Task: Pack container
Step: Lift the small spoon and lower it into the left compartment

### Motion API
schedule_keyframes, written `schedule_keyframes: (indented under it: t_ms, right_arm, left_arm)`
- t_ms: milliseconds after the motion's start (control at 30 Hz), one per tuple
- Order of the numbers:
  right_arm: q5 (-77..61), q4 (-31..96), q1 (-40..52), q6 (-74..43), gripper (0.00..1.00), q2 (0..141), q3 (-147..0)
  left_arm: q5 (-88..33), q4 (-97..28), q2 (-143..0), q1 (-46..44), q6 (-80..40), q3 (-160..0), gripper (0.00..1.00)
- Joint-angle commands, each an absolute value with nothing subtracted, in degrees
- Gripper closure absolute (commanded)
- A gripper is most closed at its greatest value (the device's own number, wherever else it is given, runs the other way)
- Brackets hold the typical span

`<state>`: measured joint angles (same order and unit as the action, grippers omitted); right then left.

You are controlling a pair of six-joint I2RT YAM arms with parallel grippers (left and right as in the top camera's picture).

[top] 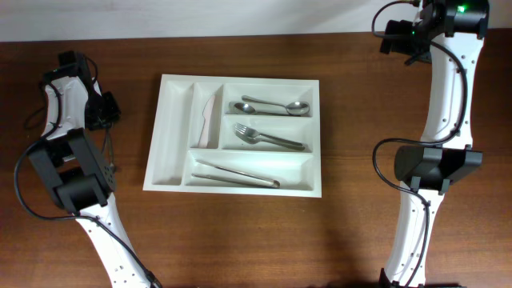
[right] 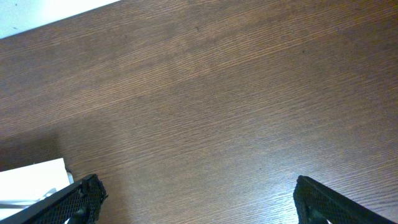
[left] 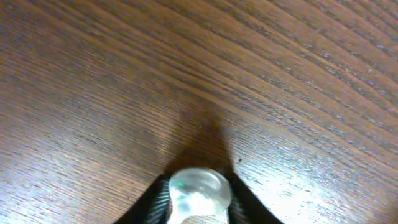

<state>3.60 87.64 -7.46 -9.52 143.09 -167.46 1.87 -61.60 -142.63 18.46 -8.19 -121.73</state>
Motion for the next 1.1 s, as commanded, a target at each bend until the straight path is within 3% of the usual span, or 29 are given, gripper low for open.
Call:
schedule_keyframes:
  t_ms: [0,267,667,1067]
  right_arm:
    - [3.8,87.6,-7.2,-10.2,0.01,142.1,-168.0]
    - [3.8,87.6,-7.2,-10.2,0.01,142.1,-168.0]
    - [3.8,87.6,-7.2,-10.2,0.01,142.1,-168.0]
    - [3.8,87.6,-7.2,-10.2,0.01,142.1,-168.0]
  left_arm:
    - [4.3,-62.2,-147.6,19.3,-8.1,-120.0,0.77]
    - [4.3,-62.4,-147.6,19.3,-8.1,-120.0,0.98]
    - [4.3,-67.0,-147.6,19.3,-8.1,-123.9,0.98]
    - [4.3,-85.8,-147.6,14.5,-6.3,-151.3,0.98]
